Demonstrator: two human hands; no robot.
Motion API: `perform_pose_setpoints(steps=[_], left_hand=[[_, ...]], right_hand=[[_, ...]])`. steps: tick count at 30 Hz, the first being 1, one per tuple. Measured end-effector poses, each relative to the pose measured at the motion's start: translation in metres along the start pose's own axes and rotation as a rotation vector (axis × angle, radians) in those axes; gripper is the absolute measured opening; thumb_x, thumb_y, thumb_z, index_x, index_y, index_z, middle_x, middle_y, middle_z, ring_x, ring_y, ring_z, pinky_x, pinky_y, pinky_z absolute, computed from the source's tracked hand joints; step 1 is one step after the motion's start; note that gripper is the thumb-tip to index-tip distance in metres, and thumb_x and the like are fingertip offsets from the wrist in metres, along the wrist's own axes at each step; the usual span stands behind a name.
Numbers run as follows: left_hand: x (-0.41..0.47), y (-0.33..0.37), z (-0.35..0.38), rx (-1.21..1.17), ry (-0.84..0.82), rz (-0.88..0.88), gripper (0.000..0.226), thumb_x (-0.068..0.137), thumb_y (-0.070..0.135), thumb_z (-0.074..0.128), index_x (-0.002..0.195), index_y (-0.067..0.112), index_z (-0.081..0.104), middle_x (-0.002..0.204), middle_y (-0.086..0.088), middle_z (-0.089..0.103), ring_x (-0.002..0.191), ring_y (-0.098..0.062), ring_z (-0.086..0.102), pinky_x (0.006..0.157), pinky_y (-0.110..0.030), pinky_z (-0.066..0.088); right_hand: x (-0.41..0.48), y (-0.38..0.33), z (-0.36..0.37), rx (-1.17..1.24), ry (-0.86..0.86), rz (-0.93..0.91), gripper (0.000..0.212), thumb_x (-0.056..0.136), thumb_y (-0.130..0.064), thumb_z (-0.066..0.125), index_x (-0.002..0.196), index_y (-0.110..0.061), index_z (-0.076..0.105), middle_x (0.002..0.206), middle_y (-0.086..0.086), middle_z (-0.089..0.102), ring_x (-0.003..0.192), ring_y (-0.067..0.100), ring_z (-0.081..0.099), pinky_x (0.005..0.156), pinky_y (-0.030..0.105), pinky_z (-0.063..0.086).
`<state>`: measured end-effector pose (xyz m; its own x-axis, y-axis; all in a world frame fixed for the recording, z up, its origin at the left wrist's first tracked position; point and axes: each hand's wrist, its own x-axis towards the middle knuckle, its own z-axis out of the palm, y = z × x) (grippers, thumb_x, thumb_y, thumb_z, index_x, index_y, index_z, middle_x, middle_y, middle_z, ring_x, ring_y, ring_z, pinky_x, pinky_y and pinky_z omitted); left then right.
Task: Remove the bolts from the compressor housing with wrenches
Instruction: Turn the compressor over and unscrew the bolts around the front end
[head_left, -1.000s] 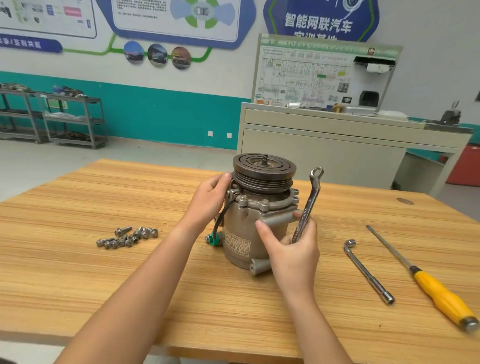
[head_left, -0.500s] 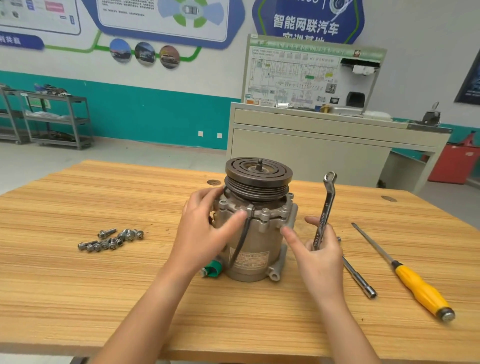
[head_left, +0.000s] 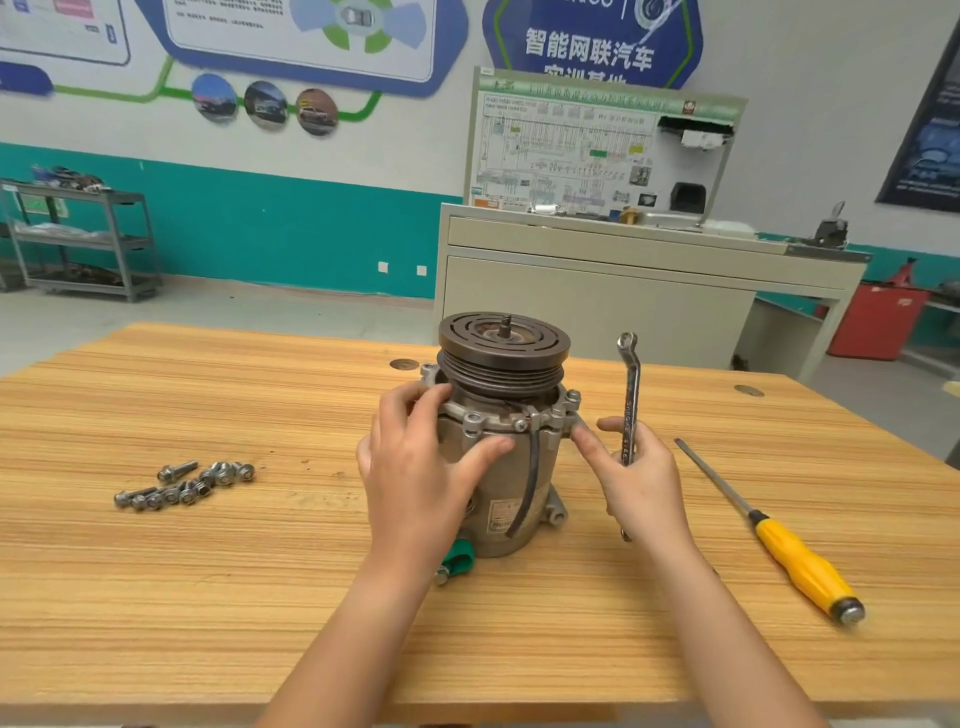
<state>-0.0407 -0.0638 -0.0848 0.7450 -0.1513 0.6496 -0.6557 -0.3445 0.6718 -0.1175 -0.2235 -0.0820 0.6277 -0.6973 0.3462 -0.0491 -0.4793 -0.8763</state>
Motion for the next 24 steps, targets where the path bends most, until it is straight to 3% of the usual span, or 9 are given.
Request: perform_pose_setpoints(steps=[4, 6, 10, 13, 16, 19, 21, 24], left_hand=[[-0.002, -0.004, 0.002, 0.011, 0.03, 0.029, 0.074, 0.067, 0.063, 0.057, 0.121, 0.012, 0.061, 0.119, -0.004, 0.053, 0.108, -0.024, 0.054, 0.093, -0.039, 0.025], [-0.001, -0.006, 0.003, 0.006, 0.049, 0.046, 0.076, 0.067, 0.064, 0.055, 0.122, 0.012, 0.06, 0.121, -0.005, 0.053, 0.11, -0.024, 0.053, 0.096, -0.04, 0.025], [-0.005, -0.005, 0.01, -0.192, 0.08, -0.081, 0.092, 0.061, 0.067, 0.057, 0.135, 0.014, 0.046, 0.135, -0.001, 0.045, 0.126, -0.018, 0.041, 0.108, -0.052, 0.031], [-0.007, -0.006, 0.014, -0.299, 0.057, -0.196, 0.106, 0.055, 0.067, 0.061, 0.145, 0.018, 0.032, 0.146, 0.003, 0.037, 0.134, -0.012, 0.032, 0.111, -0.05, 0.028], [-0.004, -0.009, 0.013, -0.329, 0.01, -0.228, 0.109, 0.052, 0.064, 0.064, 0.146, 0.021, 0.03, 0.148, 0.006, 0.037, 0.136, -0.01, 0.031, 0.114, -0.041, 0.026], [0.001, -0.018, 0.004, -0.379, -0.018, -0.28, 0.109, 0.05, 0.06, 0.067, 0.146, 0.021, 0.032, 0.146, 0.005, 0.041, 0.132, -0.011, 0.037, 0.108, -0.029, 0.032], [0.007, -0.026, -0.003, -0.367, -0.048, -0.293, 0.104, 0.051, 0.059, 0.067, 0.143, 0.021, 0.037, 0.141, 0.003, 0.047, 0.128, -0.012, 0.043, 0.104, -0.03, 0.037], [0.013, -0.033, -0.01, -0.34, -0.066, -0.272, 0.086, 0.064, 0.044, 0.077, 0.139, 0.018, 0.045, 0.135, 0.001, 0.053, 0.122, -0.01, 0.047, 0.104, -0.036, 0.042]], right_hand=[[-0.006, -0.006, -0.01, -0.096, -0.049, -0.056, 0.033, 0.083, -0.056, 0.045, 0.097, -0.03, 0.059, 0.065, -0.016, 0.046, 0.061, 0.002, 0.044, 0.055, 0.021, 0.033], [-0.011, -0.008, -0.021, -0.176, -0.065, -0.088, 0.039, 0.092, -0.046, 0.036, 0.12, -0.027, 0.057, 0.064, -0.019, 0.042, 0.065, -0.001, 0.04, 0.057, 0.017, 0.031], [-0.026, -0.021, -0.05, -0.486, -0.096, -0.212, 0.038, 0.095, -0.037, 0.038, 0.133, -0.039, 0.044, 0.099, -0.015, 0.066, 0.084, 0.01, 0.059, 0.065, 0.026, 0.044], [-0.031, -0.035, -0.061, -0.732, -0.123, -0.262, 0.039, 0.095, -0.039, 0.036, 0.133, -0.048, 0.037, 0.093, -0.011, 0.069, 0.073, 0.013, 0.061, 0.06, 0.028, 0.046], [-0.032, -0.047, -0.067, -0.929, -0.122, -0.298, 0.04, 0.096, -0.041, 0.029, 0.135, -0.051, 0.029, 0.087, -0.006, 0.067, 0.08, 0.022, 0.062, 0.059, 0.028, 0.043], [-0.036, -0.063, -0.067, -1.114, -0.159, -0.369, 0.043, 0.097, -0.042, 0.023, 0.138, -0.051, 0.019, 0.064, -0.007, 0.047, 0.076, 0.022, 0.059, 0.054, 0.028, 0.035], [-0.04, -0.079, -0.061, -1.304, -0.195, -0.418, 0.047, 0.098, -0.033, 0.026, 0.141, -0.045, 0.013, 0.06, -0.006, 0.036, 0.067, 0.023, 0.052, 0.048, 0.027, 0.029], [-0.049, -0.101, -0.048, -1.553, -0.276, -0.476, 0.064, 0.09, -0.008, 0.034, 0.146, -0.022, 0.006, 0.058, -0.004, 0.027, 0.049, 0.018, 0.027, 0.04, 0.026, 0.018]])
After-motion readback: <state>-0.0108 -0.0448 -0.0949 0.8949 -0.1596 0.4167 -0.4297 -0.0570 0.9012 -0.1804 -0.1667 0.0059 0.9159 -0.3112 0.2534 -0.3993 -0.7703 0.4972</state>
